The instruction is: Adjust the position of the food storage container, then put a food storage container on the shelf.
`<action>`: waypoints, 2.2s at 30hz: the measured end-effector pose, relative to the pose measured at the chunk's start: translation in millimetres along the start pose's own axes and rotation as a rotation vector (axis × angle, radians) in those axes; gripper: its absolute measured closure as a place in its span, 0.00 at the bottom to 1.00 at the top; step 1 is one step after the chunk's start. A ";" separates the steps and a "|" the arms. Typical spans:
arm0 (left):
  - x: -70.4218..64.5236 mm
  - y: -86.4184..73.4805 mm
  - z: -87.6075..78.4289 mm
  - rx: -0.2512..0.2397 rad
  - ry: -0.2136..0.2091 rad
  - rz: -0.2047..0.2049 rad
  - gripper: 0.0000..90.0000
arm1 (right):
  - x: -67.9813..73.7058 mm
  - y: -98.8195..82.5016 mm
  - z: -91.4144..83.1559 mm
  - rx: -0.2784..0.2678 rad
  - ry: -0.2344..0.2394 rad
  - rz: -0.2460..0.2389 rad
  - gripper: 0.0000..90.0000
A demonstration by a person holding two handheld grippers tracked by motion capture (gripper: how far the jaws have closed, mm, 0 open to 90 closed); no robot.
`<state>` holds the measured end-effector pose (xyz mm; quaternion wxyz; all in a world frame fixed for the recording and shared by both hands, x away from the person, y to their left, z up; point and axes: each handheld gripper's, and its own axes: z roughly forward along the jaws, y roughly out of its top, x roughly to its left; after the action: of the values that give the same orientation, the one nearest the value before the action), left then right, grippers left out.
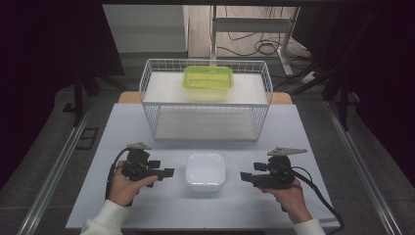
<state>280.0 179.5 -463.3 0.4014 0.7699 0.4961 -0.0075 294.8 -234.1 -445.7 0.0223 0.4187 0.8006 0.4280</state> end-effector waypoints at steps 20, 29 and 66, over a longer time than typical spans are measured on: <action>-7.6 -2.3 2.5 0.007 -0.034 -0.018 0.27 | 9.6 4.5 10.1 0.026 0.032 0.001 0.28; -10.9 -1.4 9.6 0.020 -0.057 -0.024 0.27 | 10.0 6.5 19.8 0.029 0.059 0.029 0.28; 0.8 5.2 47.8 0.015 -0.199 -0.229 0.34 | 14.3 17.1 69.5 0.078 0.101 0.140 0.43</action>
<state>302.9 149.2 -492.8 0.4395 0.7066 0.5383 -0.1334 324.0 -173.0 -473.1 -0.0643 0.4523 0.7854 0.4175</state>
